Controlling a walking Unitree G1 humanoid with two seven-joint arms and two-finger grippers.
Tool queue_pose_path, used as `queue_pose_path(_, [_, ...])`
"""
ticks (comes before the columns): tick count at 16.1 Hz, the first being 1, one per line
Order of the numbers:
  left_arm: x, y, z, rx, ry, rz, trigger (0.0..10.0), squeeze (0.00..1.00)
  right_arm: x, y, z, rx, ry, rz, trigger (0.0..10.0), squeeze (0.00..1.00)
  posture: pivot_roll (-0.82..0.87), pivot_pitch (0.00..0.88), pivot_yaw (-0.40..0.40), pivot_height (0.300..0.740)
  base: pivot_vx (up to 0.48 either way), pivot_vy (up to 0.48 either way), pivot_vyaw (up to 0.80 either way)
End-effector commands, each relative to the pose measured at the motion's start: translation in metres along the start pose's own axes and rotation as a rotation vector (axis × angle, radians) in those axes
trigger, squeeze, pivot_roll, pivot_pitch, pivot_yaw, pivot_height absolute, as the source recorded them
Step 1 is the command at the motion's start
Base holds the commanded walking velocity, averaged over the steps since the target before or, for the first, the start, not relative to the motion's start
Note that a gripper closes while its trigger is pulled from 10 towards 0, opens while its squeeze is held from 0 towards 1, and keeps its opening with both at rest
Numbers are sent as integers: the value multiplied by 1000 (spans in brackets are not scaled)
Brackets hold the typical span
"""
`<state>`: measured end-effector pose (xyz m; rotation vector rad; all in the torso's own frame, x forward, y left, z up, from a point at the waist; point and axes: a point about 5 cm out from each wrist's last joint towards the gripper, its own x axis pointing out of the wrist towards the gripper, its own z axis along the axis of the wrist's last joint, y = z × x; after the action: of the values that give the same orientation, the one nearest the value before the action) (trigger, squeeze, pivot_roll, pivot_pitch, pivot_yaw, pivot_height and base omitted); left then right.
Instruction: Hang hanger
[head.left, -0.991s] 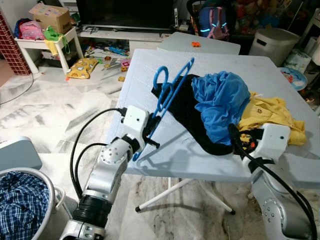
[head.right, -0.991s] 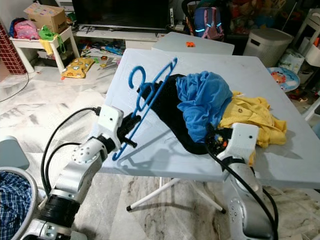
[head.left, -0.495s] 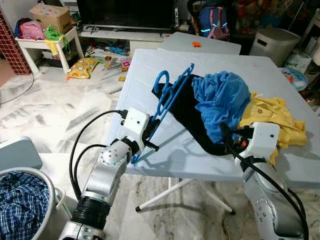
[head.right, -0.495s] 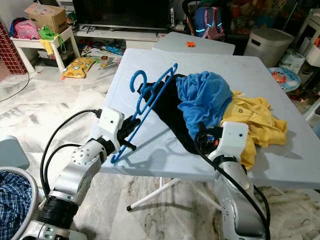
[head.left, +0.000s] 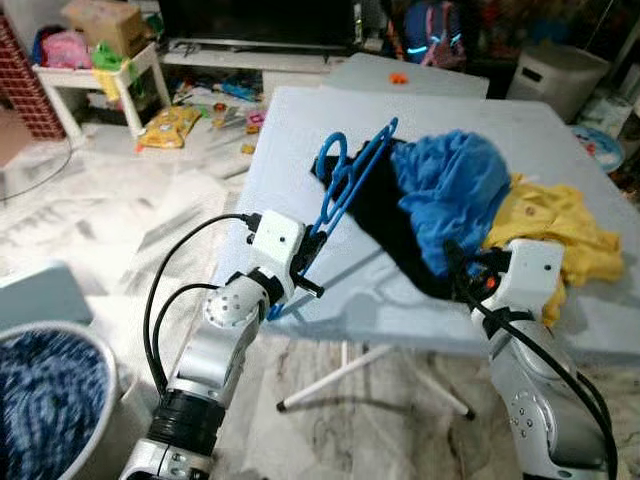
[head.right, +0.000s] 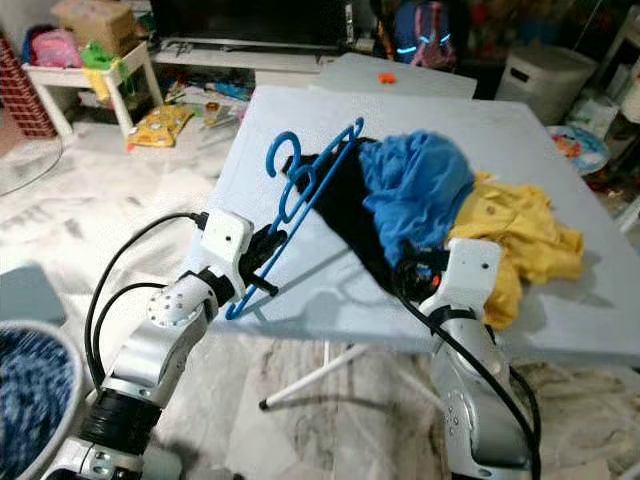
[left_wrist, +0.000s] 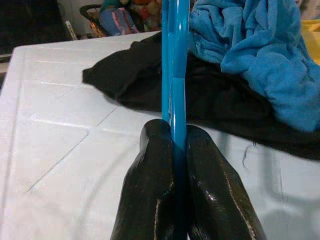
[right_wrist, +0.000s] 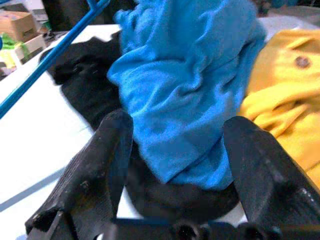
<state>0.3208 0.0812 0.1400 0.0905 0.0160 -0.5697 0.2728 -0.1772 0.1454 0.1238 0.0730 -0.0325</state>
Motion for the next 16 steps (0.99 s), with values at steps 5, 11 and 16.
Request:
queue_pose_path(5, [-2,-1,-9,3,39,0,10000,0,0,3,-1,42,9,31,10000,0,67,0,-54,740,-272,0,0])
queue_pose_path(11, [-2,-3,-9,8,40,-10,10000,0,0,3,-5,57,38,35,10000,0,65,0,-54,740,-265,0,0])
queue_pose_path(16, [-3,-4,-10,18,34,-21,10000,0,-2,2,-8,-22,42,21,10000,0,61,0,-53,740,-150,0,0])
